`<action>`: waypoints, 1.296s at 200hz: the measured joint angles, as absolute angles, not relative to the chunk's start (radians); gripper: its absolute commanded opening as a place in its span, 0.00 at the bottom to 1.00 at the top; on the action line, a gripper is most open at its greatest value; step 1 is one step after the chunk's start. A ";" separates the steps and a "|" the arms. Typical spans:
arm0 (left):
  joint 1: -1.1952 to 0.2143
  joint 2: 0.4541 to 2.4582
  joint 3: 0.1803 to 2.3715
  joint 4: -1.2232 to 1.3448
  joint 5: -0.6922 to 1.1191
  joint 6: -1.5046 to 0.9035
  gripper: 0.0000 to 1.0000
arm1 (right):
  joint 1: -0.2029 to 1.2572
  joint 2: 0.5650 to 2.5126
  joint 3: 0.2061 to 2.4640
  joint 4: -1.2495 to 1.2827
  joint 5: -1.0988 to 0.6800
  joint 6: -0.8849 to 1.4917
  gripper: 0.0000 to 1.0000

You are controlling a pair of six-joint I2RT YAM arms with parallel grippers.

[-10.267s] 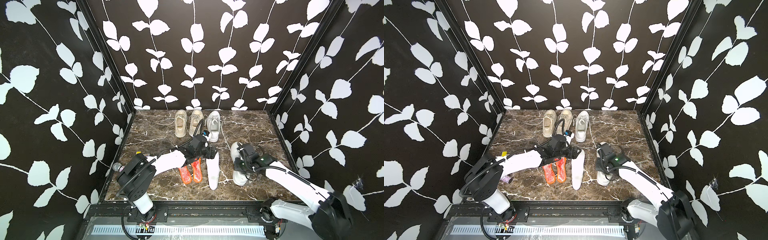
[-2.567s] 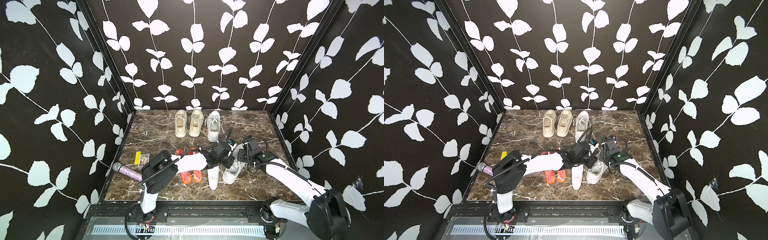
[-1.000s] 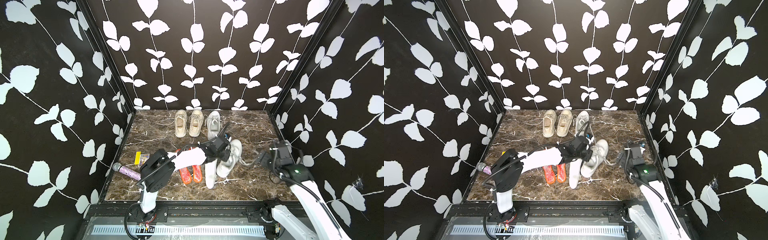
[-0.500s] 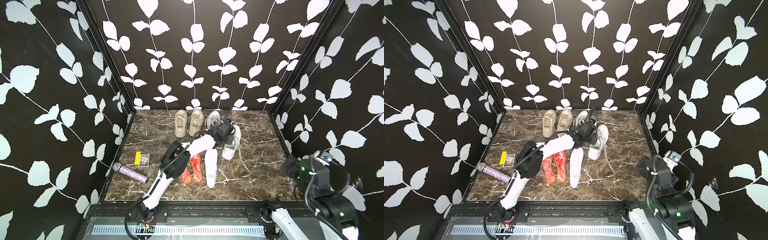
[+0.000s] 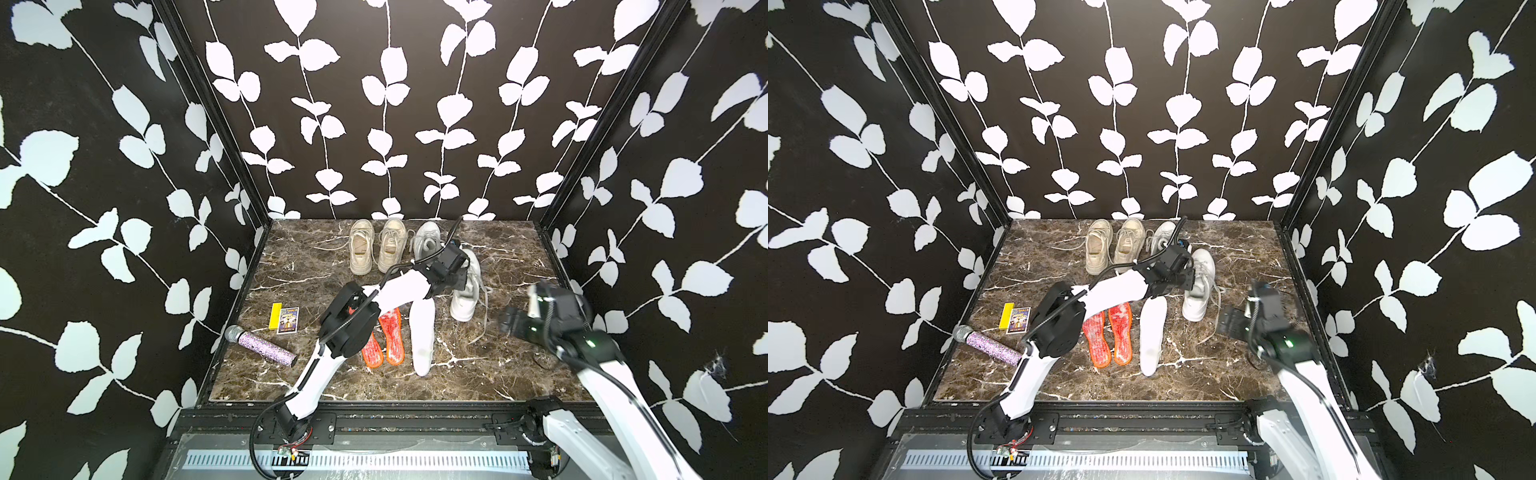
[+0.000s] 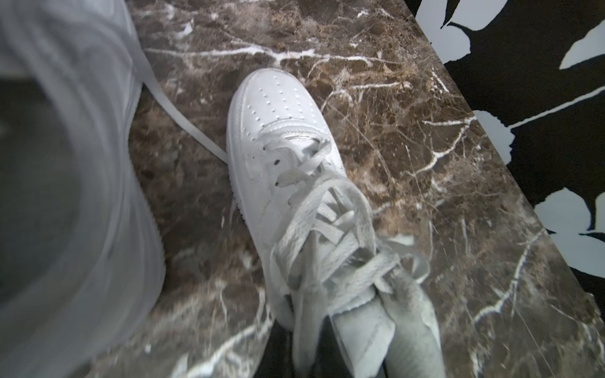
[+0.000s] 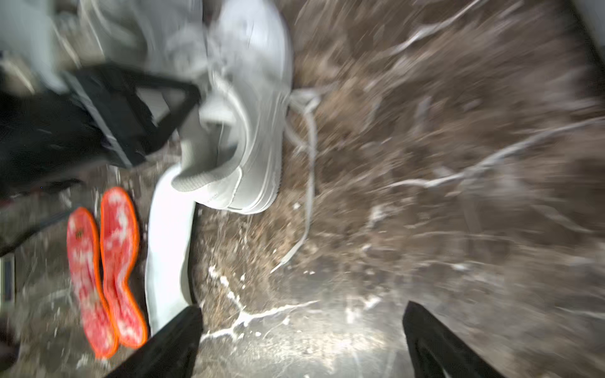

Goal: Remove the insole from the shoe
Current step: Untie the shoelace on the shoe, then remove the insole from the shoe.

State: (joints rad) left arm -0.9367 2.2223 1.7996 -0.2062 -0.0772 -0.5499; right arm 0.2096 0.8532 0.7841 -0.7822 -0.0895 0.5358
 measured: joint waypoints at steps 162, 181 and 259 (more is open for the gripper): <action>-1.064 1.936 1.407 0.007 -0.001 -0.674 0.37 | 0.328 1.066 0.727 -0.642 0.011 0.565 0.87; -1.065 1.919 1.407 -0.002 0.000 -0.595 0.40 | 0.328 1.028 0.716 -0.668 0.072 0.591 0.87; -1.075 1.874 1.507 -0.180 0.127 -0.027 0.41 | 0.327 0.747 0.696 -0.768 0.209 0.676 0.89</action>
